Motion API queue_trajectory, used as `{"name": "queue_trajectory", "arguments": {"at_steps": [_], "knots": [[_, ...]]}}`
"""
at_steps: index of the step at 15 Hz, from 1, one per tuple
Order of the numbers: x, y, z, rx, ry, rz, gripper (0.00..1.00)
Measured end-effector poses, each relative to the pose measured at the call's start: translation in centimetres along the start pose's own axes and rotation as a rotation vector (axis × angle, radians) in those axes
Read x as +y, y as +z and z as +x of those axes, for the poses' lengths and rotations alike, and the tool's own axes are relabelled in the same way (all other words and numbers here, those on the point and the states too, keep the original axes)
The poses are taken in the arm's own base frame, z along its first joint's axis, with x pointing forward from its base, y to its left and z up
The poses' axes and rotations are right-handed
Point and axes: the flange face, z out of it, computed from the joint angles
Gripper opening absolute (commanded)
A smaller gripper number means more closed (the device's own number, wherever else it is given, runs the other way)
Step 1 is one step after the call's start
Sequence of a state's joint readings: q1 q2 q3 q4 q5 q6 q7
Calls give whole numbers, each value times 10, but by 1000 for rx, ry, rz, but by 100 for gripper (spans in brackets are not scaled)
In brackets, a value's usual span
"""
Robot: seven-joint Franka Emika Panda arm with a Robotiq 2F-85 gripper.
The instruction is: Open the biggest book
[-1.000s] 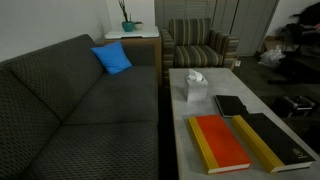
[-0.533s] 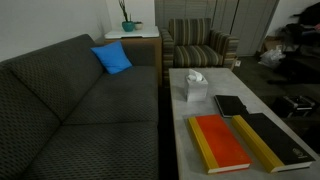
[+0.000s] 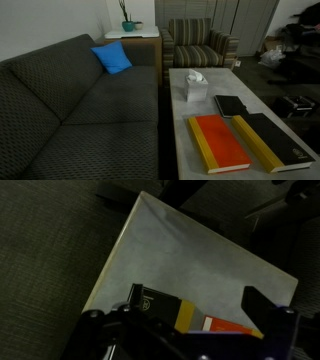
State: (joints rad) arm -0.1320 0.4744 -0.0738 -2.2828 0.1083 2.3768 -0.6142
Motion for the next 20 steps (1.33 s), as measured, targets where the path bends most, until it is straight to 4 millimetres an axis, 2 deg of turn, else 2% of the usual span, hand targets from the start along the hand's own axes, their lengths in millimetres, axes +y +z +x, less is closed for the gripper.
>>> {"name": "queue_trajectory", "arguments": {"at_steps": [1, 3, 20], "knots": [[9, 8, 5, -6, 7, 6, 100], [16, 15, 11, -11, 10, 11, 100], [13, 13, 15, -7, 2, 10, 100]]}}
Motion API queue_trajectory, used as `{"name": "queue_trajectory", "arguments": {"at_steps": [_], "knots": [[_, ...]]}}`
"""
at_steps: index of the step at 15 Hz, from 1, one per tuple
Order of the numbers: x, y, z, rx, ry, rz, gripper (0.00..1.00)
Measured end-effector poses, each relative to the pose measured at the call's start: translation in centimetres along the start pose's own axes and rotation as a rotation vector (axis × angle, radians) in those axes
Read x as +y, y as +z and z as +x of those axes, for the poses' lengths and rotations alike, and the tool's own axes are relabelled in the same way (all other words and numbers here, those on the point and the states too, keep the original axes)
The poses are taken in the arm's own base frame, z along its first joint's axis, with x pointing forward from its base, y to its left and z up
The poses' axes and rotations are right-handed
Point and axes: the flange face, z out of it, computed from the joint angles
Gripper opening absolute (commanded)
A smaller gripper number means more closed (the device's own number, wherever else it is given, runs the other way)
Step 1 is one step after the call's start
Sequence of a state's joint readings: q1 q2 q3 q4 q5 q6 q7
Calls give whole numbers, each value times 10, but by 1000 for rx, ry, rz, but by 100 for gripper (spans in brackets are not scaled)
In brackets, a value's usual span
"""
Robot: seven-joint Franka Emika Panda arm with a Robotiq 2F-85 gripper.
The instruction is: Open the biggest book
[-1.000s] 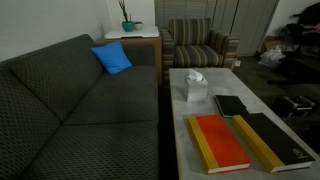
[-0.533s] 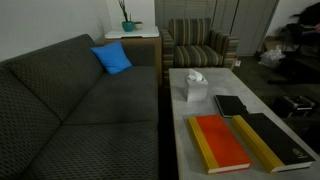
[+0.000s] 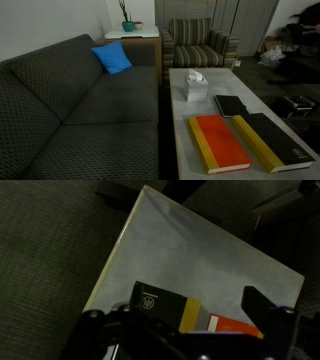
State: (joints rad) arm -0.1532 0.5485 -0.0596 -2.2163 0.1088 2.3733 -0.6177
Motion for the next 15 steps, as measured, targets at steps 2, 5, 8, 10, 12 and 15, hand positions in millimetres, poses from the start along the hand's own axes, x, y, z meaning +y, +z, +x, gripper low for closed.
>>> {"name": "queue_trajectory", "arguments": {"at_steps": [2, 5, 8, 10, 12, 15], "knots": [[0, 0, 0, 0, 0, 0, 100], [0, 0, 0, 0, 0, 0, 100], [0, 0, 0, -1, 0, -1, 100], [-4, 2, 2, -3, -1, 0, 100], [-8, 6, 5, -10, 1, 4, 100], [-6, 14, 9, -29, 20, -9, 100]]}}
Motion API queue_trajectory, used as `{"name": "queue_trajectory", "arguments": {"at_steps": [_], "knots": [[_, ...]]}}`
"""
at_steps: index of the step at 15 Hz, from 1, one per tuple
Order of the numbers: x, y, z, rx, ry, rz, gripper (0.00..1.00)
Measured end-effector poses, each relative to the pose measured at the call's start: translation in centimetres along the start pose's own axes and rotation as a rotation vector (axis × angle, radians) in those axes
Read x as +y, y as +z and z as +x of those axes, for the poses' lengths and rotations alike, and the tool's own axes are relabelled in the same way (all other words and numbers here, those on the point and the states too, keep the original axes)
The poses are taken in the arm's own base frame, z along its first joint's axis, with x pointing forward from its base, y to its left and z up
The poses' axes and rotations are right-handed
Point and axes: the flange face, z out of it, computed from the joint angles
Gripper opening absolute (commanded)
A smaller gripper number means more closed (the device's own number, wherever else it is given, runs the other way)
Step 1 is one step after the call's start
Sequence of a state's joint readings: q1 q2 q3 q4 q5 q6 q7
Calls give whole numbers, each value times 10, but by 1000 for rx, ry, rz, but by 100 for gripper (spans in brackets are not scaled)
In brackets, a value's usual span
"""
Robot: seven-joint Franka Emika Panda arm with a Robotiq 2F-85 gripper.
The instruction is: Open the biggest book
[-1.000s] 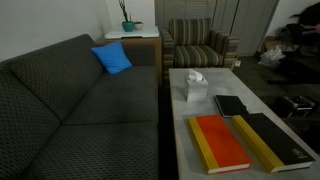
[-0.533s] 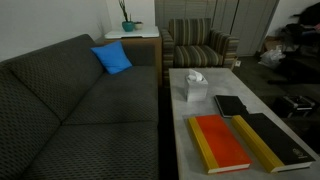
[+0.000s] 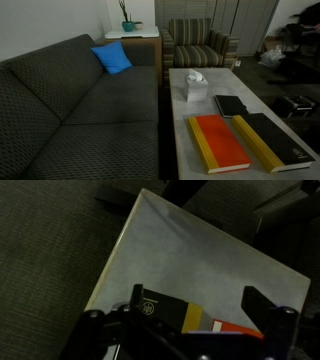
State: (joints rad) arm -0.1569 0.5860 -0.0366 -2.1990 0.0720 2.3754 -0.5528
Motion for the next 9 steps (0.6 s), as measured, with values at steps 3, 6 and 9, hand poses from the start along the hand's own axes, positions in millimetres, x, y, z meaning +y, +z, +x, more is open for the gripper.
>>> {"name": "queue_trajectory", "arguments": {"at_steps": [3, 6, 9], "knots": [[18, 13, 12, -35, -12, -39, 100], [42, 36, 25, -89, -22, -27, 100], [49, 45, 30, -98, -20, -18, 100]]}}
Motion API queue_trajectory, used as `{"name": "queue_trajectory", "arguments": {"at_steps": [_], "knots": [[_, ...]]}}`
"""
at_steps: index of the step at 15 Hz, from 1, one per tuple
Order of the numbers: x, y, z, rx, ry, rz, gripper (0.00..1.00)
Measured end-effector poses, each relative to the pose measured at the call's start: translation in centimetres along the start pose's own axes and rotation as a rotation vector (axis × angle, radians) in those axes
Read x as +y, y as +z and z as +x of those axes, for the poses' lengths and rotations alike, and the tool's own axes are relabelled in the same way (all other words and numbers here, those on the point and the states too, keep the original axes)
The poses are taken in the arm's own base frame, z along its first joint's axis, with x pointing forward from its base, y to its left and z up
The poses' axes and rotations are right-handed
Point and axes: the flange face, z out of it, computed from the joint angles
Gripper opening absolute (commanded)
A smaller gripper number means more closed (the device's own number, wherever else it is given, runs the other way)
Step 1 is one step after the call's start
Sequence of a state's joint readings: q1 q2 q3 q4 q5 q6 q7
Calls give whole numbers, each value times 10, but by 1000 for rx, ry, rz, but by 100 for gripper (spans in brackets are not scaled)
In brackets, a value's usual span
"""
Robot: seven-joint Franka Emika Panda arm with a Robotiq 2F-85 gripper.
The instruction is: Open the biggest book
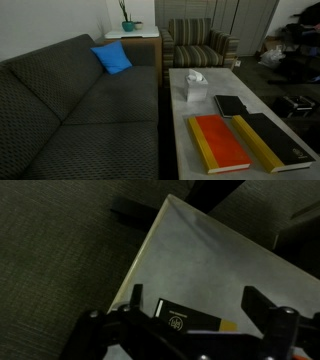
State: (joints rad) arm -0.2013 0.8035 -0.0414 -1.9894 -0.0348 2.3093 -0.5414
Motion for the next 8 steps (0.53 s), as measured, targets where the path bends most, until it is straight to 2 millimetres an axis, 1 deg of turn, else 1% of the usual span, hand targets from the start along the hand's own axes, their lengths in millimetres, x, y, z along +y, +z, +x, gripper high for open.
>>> {"name": "queue_trajectory", "arguments": {"at_steps": [5, 7, 8], "knots": [[-2, -2, 3, 6, 2, -2, 100], [-11, -3, 12, 38, 10, -14, 100], [-19, -1, 20, 57, 4, -20, 100]]}}
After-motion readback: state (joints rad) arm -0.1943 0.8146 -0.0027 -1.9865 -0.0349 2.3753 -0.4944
